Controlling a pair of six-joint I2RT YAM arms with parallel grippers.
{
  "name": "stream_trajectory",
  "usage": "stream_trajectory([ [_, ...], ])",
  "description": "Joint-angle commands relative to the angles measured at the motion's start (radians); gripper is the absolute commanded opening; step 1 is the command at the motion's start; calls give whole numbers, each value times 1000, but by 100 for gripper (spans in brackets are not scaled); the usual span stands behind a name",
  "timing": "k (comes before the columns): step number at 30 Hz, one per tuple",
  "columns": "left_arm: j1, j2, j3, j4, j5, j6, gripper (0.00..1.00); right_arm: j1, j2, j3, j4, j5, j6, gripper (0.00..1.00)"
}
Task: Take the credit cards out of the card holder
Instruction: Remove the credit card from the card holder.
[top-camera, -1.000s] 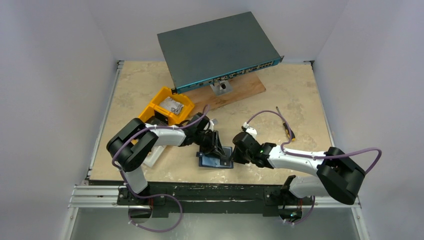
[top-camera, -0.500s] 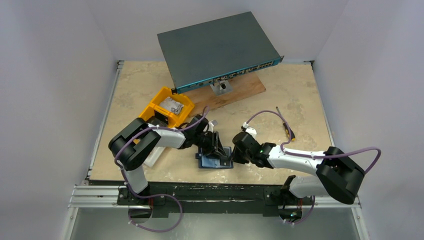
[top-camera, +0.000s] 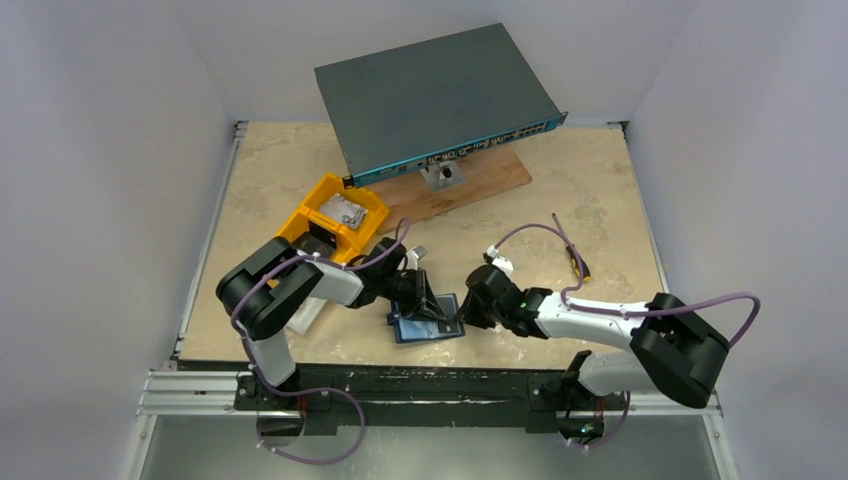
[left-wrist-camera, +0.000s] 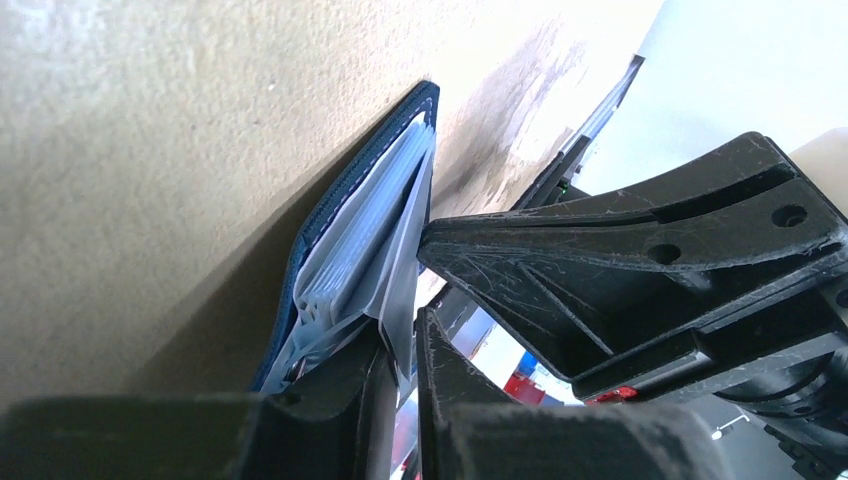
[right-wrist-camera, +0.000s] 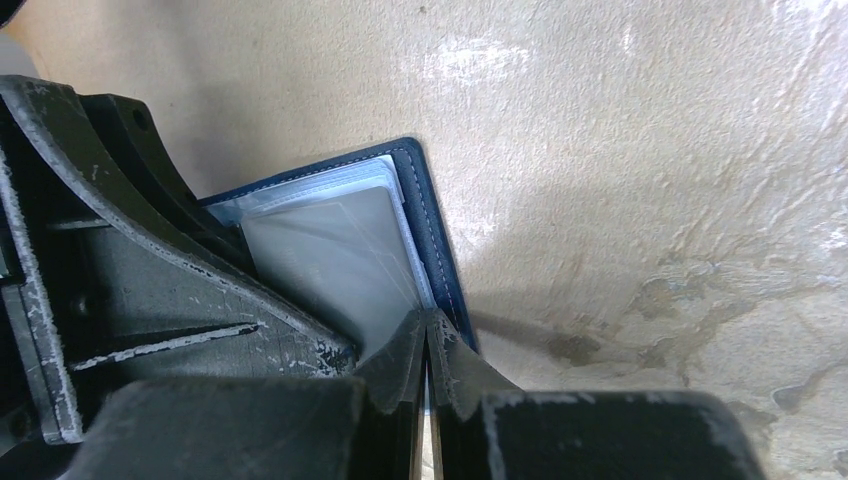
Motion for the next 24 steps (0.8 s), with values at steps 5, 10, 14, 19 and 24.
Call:
stream_trajectory([
  [5,15,-23,-37,33,9,28,6,20,76,-67,-85,-54,22,0],
  [10,18,-45,-35,-25,5,72,7,20,81,-75,-82,-51,28,0],
  [14,22,-68,-35,-70,-5,101,17,20,88,-81,-75,-52,31,0],
  [19,32,-81,-52,-51,5,99,21,20,93,-83,-71,-54,30,0],
  [24,42,-100,-73,-37,16,96,23,20,101,-87,-64,-55,31,0],
])
